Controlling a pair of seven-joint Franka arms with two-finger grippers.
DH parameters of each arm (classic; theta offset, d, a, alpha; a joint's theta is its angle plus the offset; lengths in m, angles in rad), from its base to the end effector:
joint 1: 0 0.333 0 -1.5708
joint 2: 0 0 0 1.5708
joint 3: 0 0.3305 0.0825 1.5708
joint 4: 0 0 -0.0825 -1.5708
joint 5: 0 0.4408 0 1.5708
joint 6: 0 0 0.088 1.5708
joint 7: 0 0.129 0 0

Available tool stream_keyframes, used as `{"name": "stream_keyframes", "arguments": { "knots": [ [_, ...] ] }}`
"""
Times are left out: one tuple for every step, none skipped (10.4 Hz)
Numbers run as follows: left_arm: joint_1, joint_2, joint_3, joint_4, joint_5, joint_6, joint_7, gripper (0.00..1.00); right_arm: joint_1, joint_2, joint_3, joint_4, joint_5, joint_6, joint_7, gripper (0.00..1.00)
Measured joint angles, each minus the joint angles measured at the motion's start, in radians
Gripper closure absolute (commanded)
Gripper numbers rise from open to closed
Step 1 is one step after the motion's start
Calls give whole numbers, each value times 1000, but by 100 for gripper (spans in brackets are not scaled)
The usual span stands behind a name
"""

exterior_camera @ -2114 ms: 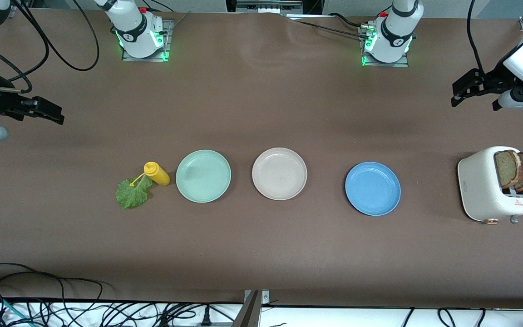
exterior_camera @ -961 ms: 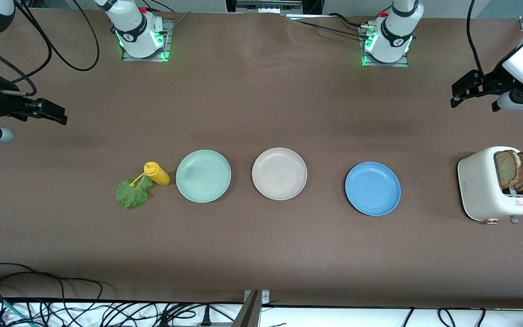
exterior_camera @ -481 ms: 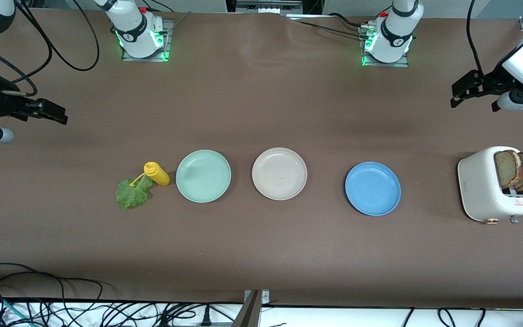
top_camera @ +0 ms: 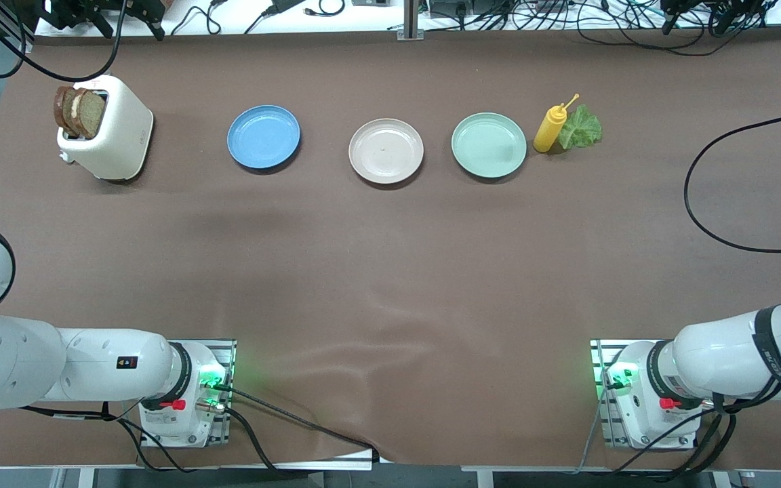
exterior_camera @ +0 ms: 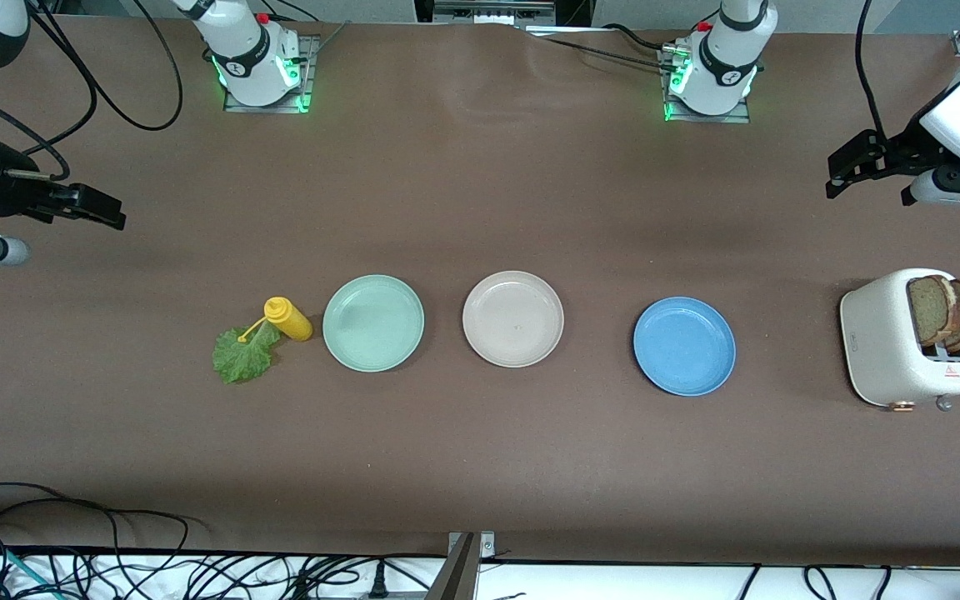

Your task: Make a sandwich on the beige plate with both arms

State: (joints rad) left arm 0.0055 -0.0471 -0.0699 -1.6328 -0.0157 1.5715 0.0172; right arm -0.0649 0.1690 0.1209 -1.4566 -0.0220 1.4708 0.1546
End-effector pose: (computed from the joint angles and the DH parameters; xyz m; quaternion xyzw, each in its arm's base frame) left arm 0.5936 -0.0412 0.6126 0.9991 -0.0407 -0.0073 0.0060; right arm 0.6478 0.0275 0.5628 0.9958 -0.0495 -0.0762 0.0089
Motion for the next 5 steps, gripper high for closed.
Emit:
{"name": "stream_keyframes", "arguments": {
  "knots": [
    [-2, 3, 0, 0, 0, 0, 0, 0, -1, 12, -10, -17, 10, 16, 22, 0],
    [-4, 7, -1, 0, 0, -1, 0, 0, -3, 26, -16, -33, 21, 35, 55, 0],
    [-5, 9, -1, 0, 0, -1, 0, 0, -3, 41, -18, -41, 27, 50, 95, 0],
    [-5, 11, -1, 0, 0, -2, 0, 0, -3, 55, -18, -45, 31, 59, 143, 0],
    [-5, 11, -1, 0, 0, -3, 0, 0, -3, 74, -18, -50, 45, 71, 184, 0]
  ]
}}
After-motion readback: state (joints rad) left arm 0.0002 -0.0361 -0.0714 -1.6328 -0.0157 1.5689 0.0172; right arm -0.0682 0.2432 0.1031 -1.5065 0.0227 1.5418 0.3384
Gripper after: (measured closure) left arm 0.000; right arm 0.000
